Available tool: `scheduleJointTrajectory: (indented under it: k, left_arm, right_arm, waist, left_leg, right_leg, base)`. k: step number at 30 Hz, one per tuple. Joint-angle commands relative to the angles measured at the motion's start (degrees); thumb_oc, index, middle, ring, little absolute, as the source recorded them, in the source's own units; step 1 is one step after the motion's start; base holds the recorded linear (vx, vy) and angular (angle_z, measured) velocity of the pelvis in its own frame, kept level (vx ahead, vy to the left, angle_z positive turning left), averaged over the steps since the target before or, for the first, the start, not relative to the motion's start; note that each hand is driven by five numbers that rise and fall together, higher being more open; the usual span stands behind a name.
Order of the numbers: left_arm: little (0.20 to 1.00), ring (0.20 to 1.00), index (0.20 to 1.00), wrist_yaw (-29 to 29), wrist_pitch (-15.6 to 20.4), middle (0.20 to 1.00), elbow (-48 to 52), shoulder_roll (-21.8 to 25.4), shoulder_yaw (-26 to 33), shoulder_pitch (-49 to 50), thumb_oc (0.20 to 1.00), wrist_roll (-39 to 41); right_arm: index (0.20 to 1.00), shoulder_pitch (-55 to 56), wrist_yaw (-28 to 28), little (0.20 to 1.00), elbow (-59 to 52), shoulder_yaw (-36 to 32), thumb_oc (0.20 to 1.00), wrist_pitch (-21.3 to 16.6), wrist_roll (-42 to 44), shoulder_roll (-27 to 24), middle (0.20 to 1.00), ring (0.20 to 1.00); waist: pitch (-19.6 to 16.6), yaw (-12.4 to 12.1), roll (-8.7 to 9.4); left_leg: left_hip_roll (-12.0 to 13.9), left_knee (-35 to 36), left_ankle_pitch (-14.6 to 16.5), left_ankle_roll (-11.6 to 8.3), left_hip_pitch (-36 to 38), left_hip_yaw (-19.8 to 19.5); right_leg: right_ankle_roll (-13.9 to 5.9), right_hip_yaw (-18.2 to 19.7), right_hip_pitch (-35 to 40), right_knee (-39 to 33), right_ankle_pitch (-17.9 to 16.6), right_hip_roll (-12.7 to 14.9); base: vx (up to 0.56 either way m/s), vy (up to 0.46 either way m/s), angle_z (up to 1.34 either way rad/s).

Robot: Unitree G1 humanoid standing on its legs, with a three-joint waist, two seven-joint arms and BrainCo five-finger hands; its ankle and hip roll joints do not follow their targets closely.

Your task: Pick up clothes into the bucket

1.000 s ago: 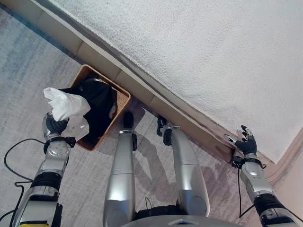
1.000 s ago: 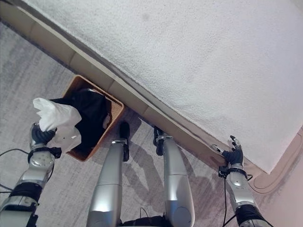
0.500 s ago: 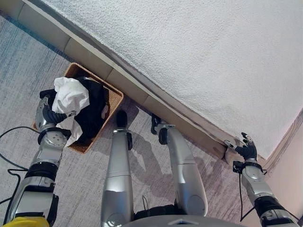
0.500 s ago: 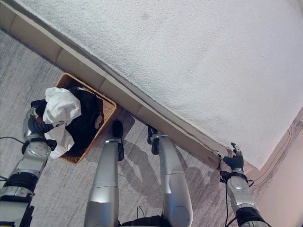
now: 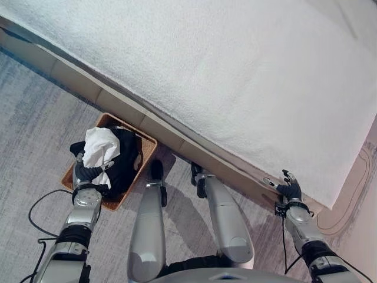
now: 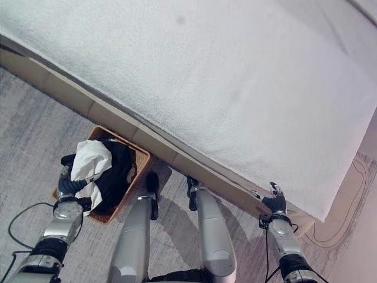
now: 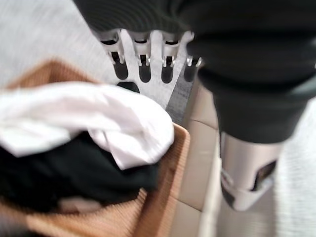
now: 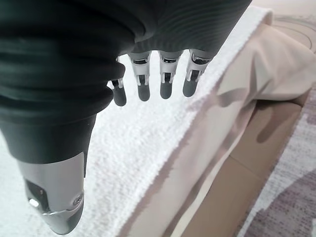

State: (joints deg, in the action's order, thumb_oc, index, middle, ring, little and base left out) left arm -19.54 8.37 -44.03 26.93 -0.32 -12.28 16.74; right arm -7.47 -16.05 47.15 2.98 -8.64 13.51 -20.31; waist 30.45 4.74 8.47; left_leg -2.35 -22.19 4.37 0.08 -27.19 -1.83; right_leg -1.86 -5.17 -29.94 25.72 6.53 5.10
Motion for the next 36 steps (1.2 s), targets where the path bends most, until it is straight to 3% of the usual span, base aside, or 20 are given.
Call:
scheduleJointTrajectory:
  k: [1,5,12,24,36]
  left_arm:
    - [1.000,1.000,1.000,4.32,3.40,1.000,-2.81,-3.49,1.84,1.91,1.000,6.96]
    - [1.000,1.000,1.000,8.21,3.34,1.000,-4.35,-7.57,1.24,5.77,1.000,8.18]
    - [1.000,1.000,1.000,9.24,3.09,1.000,-7.58,-12.13,1.55,9.64,1.000,8.49]
    - [1.000,1.000,1.000,14.79,-0.13,1.000,-18.37,-13.64,-1.45,11.83,1.000,-2.71]
    - [1.000,1.000,1.000,16.93,-2.02,1.000,-25.79,-14.38,-0.09,13.98,1.000,-6.84]
  right_arm:
    - [1.000,1.23,0.72,1.000,2.82,-2.13,1.000,0.43,-0.59,-4.03,1.000,1.000]
    - [1.000,2.72,2.22,1.000,7.20,-2.18,1.000,1.50,-2.54,-2.95,1.000,1.000]
    - [1.000,4.55,3.16,1.000,10.17,-2.67,1.000,1.96,-2.62,-0.83,1.000,1.000]
    - [1.000,7.37,8.86,1.000,16.07,-1.74,1.000,2.82,-0.79,1.94,1.000,1.000]
    - [1.000,9.42,10.97,1.000,20.41,-2.88,1.000,4.12,-2.06,2.72,1.000,1.000]
  waist:
    - [-1.32,-0.30,-5.35]
    - [-7.26,-0.06,-7.44]
    - [-14.36,-0.53,-9.78]
    - [-22.37,-0.44,-9.48]
    - [-24.56,-0.52,-8.68]
  left_leg:
    - [1.33,3.10,-1.17,-2.56,5.26,-2.47]
    - [1.55,10.86,-3.30,-3.29,13.13,-2.48]
    - [2.27,17.99,-5.38,-4.04,20.75,-2.45]
    - [2.75,20.08,-3.83,-4.30,28.17,-0.22]
    - [2.05,19.34,-1.63,-3.57,31.03,-0.01]
  right_leg:
    - [-3.83,1.72,8.21,-5.36,-2.03,2.70]
    - [-3.99,0.90,15.24,-11.56,-2.93,2.18]
    - [-3.93,-0.72,22.75,-16.99,-2.78,0.97]
    - [-4.52,-1.53,33.42,-25.96,-4.12,0.71]
    - [-4.82,-0.53,36.71,-27.17,-4.40,1.38]
  base:
    - [0.15,-0.070,0.00]
    - [0.14,-0.080,0.04]
    - [0.08,-0.060,0.04]
    - [0.06,-0.016,0.01]
    - [0.02,0.016,-0.03]
